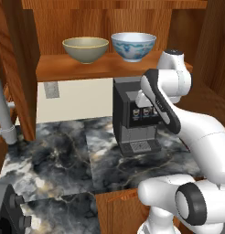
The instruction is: Pick up the bowls from the cabinet and place each bowl in front of a stool on the dining counter.
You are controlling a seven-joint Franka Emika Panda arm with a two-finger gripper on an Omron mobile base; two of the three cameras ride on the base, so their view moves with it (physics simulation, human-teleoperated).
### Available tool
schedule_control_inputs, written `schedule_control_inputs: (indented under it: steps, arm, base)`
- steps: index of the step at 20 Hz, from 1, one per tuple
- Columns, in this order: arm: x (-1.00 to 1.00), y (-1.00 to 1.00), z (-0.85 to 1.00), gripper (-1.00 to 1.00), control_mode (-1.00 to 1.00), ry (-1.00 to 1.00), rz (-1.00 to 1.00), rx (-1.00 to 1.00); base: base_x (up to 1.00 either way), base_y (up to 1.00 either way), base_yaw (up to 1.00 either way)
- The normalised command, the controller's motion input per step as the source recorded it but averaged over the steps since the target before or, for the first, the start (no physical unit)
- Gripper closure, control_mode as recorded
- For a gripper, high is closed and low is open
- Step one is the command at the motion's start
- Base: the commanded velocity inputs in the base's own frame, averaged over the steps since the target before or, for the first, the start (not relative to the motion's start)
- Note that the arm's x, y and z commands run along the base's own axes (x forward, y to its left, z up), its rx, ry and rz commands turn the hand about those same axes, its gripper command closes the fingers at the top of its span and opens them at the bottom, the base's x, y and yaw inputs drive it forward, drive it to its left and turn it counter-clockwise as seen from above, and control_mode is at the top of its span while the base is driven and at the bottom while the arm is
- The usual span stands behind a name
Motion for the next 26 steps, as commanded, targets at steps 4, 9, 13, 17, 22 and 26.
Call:
schedule_control_inputs:
  steps: [4, 9, 13, 17, 22, 26]
  arm:
    - [-0.18, 0.01, 0.00, -1.00, -1.00, 0.01, 0.00, 0.00]
    - [-0.35, 0.00, 0.04, -1.00, -1.00, 0.00, -0.04, 0.00]
    - [-0.32, 0.00, 0.30, -1.00, -1.00, -0.03, -0.15, 0.02]
    - [-0.14, 0.01, 0.45, -1.00, -1.00, -0.05, -0.14, 0.03]
    - [0.00, 0.08, 0.63, -1.00, -1.00, 0.00, -0.10, 0.03]
    - [0.00, 0.01, 0.65, -1.00, -1.00, -0.01, -0.10, 0.04]
  base:
    - [0.00, 0.00, 0.00]
    - [0.00, 0.00, 0.00]
    - [0.00, 0.00, 0.00]
    - [0.00, 0.00, 0.00]
    - [0.00, 0.00, 0.00]
    - [0.00, 0.00, 0.00]
